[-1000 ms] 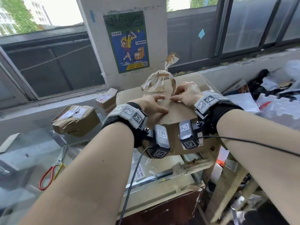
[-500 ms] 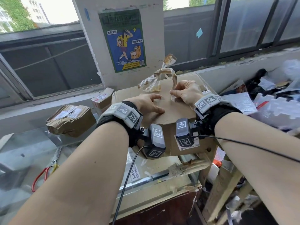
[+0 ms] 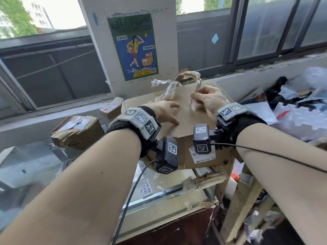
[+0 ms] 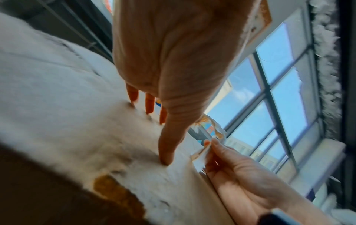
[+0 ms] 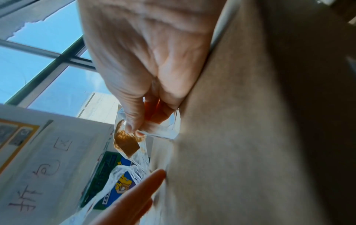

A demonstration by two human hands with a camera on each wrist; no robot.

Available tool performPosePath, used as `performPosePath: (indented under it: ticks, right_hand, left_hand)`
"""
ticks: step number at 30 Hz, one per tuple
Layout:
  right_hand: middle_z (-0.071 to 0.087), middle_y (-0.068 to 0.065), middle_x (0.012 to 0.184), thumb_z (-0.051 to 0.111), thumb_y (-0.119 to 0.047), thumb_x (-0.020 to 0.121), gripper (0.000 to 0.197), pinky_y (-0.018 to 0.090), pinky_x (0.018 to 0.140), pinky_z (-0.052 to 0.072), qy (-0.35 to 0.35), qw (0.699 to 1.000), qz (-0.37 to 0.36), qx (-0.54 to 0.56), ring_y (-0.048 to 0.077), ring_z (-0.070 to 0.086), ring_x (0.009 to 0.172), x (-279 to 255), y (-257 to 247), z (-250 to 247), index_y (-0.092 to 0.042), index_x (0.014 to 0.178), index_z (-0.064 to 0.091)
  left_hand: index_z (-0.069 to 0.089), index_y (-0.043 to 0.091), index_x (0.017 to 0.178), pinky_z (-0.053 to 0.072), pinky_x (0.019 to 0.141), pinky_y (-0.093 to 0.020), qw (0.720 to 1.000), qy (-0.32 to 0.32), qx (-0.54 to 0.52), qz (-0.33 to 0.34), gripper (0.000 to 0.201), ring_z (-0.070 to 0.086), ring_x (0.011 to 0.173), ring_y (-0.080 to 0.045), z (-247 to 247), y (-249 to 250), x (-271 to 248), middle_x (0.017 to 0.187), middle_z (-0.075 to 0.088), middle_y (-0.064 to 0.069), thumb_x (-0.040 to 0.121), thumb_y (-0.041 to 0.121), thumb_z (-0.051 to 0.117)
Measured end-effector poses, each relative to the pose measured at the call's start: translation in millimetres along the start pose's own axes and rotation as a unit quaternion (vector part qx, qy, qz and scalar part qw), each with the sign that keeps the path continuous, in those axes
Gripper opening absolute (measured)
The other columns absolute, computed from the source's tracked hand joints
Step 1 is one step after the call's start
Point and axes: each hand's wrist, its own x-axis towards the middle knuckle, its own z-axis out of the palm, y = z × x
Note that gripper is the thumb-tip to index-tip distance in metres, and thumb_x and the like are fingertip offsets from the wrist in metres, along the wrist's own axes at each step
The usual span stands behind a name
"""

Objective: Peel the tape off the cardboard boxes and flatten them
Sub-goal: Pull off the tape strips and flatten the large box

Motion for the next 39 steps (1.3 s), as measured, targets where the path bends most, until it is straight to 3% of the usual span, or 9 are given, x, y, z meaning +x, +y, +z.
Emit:
performPosePath:
  ticks: [5,9,11,14,17,21,26,31,39]
  right_hand:
    - [0.064,0.016,0.072,0.067,-0.006,0.085,0.017,0.037,0.061,0.05,-0.036,0.999,0.0,-0.038,0.024,0.057,0.06,-4.2,-7.7,1.4,-0.007,0.069,0.06]
    - [0.058,0.024,0.067,0.05,-0.004,0.085,0.015,0.041,0.067,0.049,-0.074,0.995,0.006,-0.067,0.026,0.058,0.056,-8.4,-20.2,1.3,0.001,0.073,0.059]
    - [0.058,0.021,0.071,0.05,0.001,0.084,0.019,0.04,0.07,0.051,-0.1,0.987,-0.011,-0.129,0.025,0.056,0.062,-11.8,-24.6,-1.5,-0.003,0.101,0.059]
    - [0.057,0.007,0.095,0.065,-0.006,0.082,0.071,0.031,0.075,0.052,-0.133,0.945,-0.042,-0.295,0.018,0.057,0.082,-10.8,-26.9,-8.4,-0.027,0.144,0.035]
    - [0.046,0.01,0.13,0.078,-0.029,0.075,0.075,0.034,0.099,0.045,-0.125,0.901,-0.042,-0.413,0.02,0.053,0.112,-4.3,-23.3,-12.7,-0.022,0.14,0.042]
    - [0.036,0.009,0.132,0.076,-0.049,0.071,0.072,0.042,0.111,0.03,-0.139,0.842,-0.066,-0.516,0.027,0.034,0.126,-5.4,-16.6,-4.7,-0.025,0.134,0.05]
    - [0.039,0.01,0.128,0.067,-0.045,0.082,0.048,0.038,0.11,0.029,-0.113,0.838,-0.08,-0.528,0.028,0.032,0.125,-3.1,-13.3,2.1,-0.029,0.127,0.058]
    - [0.069,0.007,0.103,0.07,-0.029,0.084,0.007,0.03,0.091,0.047,-0.103,0.902,-0.056,-0.416,0.023,0.062,0.102,2.1,-13.1,-0.2,-0.025,0.089,0.07]
    - [0.061,-0.001,0.078,0.07,-0.017,0.086,0.005,0.016,0.06,0.045,-0.054,0.943,-0.029,-0.327,0.011,0.055,0.071,2.4,-9.1,-4.3,-0.013,0.085,0.067]
  left_hand:
    - [0.011,0.042,0.151,0.013,0.119,-0.048,0.996,-0.062,0.062,0.013,0.088,0.003,0.149,-0.028,2.5,2.1,0.3,0.162,-0.005,0.001,0.082,0.063,0.06]
    - [0.007,0.044,0.151,0.009,0.119,-0.052,0.995,-0.058,0.079,0.009,0.093,-0.004,0.148,-0.032,5.1,2.3,3.6,0.162,-0.01,-0.002,0.077,0.068,0.059]
    - [0.008,0.043,0.151,0.01,0.119,-0.051,0.995,-0.057,0.081,0.009,0.095,-0.001,0.148,-0.031,3.4,3.2,4.5,0.162,-0.008,-0.003,0.076,0.069,0.06]
    - [0.01,0.042,0.152,0.013,0.119,-0.048,0.995,-0.054,0.083,0.015,0.094,0.004,0.148,-0.03,1.8,4.8,3.9,0.162,-0.003,-0.004,0.077,0.067,0.061]
    - [0.009,0.039,0.152,0.014,0.119,-0.049,0.995,-0.053,0.078,0.013,0.095,0.005,0.148,-0.03,1.1,5.4,3.8,0.162,-0.003,-0.004,0.078,0.065,0.062]
    - [-0.003,0.034,0.153,0.012,0.12,-0.048,0.997,-0.039,0.06,0.013,0.108,0.004,0.149,-0.026,1.1,3.2,6.0,0.163,0.0,-0.003,0.076,0.064,0.067]
    - [-0.008,0.038,0.151,0.016,0.119,-0.047,0.999,-0.03,0.002,0.025,0.112,0.009,0.149,-0.024,1.8,-0.4,6.2,0.162,0.005,-0.003,0.075,0.055,0.073]
    - [-0.006,0.042,0.151,0.013,0.12,-0.047,0.999,-0.043,0.023,0.02,0.108,0.005,0.149,-0.024,1.4,0.4,5.5,0.163,-0.002,-0.003,0.075,0.061,0.069]
    - [0.007,0.041,0.153,0.011,0.118,-0.048,0.995,-0.069,0.073,0.013,0.09,0.002,0.148,-0.031,1.6,6.4,-0.1,0.162,-0.012,-0.002,0.082,0.064,0.057]
